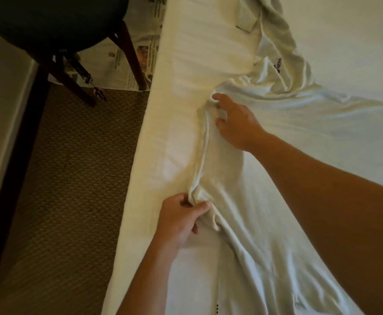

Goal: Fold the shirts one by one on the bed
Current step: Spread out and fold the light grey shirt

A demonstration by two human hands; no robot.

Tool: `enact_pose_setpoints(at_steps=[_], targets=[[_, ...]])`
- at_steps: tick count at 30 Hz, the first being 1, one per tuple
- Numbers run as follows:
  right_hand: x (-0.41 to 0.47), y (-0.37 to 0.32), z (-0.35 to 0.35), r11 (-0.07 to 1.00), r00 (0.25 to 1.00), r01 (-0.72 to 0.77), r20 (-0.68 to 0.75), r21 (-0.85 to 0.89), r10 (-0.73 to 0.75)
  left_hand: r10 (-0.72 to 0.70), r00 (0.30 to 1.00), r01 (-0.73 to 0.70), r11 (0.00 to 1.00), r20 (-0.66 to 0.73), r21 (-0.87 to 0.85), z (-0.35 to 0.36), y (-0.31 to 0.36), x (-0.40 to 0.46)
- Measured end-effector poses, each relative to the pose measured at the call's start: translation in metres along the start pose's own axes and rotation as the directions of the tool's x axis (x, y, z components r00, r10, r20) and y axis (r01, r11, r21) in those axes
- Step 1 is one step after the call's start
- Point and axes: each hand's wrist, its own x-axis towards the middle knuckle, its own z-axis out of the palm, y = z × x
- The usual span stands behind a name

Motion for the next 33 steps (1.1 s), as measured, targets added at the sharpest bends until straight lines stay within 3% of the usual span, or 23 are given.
enact_pose_setpoints(at_steps=[5, 7, 11, 13, 16, 20, 22, 23, 25, 27, 28, 30, 33], targets=[[-0.083, 0.026, 0.011, 0.994, 0.989, -0.108, -0.108, -0.027, 0.104, -0.062, 0.968, 0.004, 0.972, -0.242, -0.234, 0.004, -0.011, -0.011], [-0.125, 0.042, 0.022, 0.992, 0.982, -0.122, -0.147, -0.036, 0.116, -0.083, 0.979, 0.053, 0.985, -0.184, -0.163, 0.011, -0.014, -0.025], [-0.212, 0.067, 0.043, 0.966, 0.930, -0.260, -0.264, 0.013, 0.254, -0.078, 0.993, 0.069, 0.992, 0.087, 0.104, 0.018, -0.019, -0.048], [-0.261, 0.074, 0.050, 0.947, 0.892, -0.310, -0.320, 0.082, 0.319, -0.028, 0.997, 0.013, 0.977, 0.066, 0.212, 0.021, -0.026, -0.057], [-0.326, 0.081, 0.064, 0.881, 0.807, -0.429, -0.353, 0.199, 0.473, 0.034, 0.997, -0.018, 0.975, -0.066, 0.221, 0.031, -0.049, -0.071], [-0.396, 0.078, 0.079, 0.648, 0.668, -0.621, -0.134, 0.442, 0.732, 0.081, 0.987, 0.001, 0.855, -0.136, 0.519, 0.050, -0.103, -0.109], [-0.417, 0.073, 0.085, 0.584, 0.661, -0.646, -0.022, 0.492, 0.750, 0.088, 0.987, 0.007, 0.806, -0.131, 0.592, 0.053, -0.125, -0.126], [-0.422, 0.071, 0.087, 0.578, 0.676, -0.660, 0.043, 0.480, 0.736, 0.104, 0.984, -0.010, 0.843, -0.145, 0.537, 0.051, -0.133, -0.133], [-0.434, 0.068, 0.088, 0.579, 0.708, -0.670, 0.167, 0.465, 0.686, 0.117, 0.956, -0.060, 0.975, -0.269, 0.212, 0.042, -0.148, -0.149], [-0.446, 0.067, 0.088, 0.554, 0.734, -0.654, 0.257, 0.514, 0.628, 0.020, 0.941, -0.055, 0.994, -0.338, -0.093, 0.031, -0.162, -0.172], [-0.453, 0.065, 0.088, 0.523, 0.742, -0.645, 0.294, 0.557, 0.602, -0.031, 0.952, -0.011, 0.991, -0.306, -0.133, 0.030, -0.169, -0.186], [-0.466, 0.060, 0.089, 0.467, 0.750, -0.639, 0.361, 0.612, 0.554, -0.090, 0.979, 0.079, 0.995, -0.181, -0.068, 0.030, -0.182, -0.208], [-0.483, 0.059, 0.094, 0.476, 0.756, -0.641, 0.384, 0.603, 0.531, -0.075, 0.994, 0.090, 0.979, -0.085, 0.181, 0.035, -0.193, -0.224]])
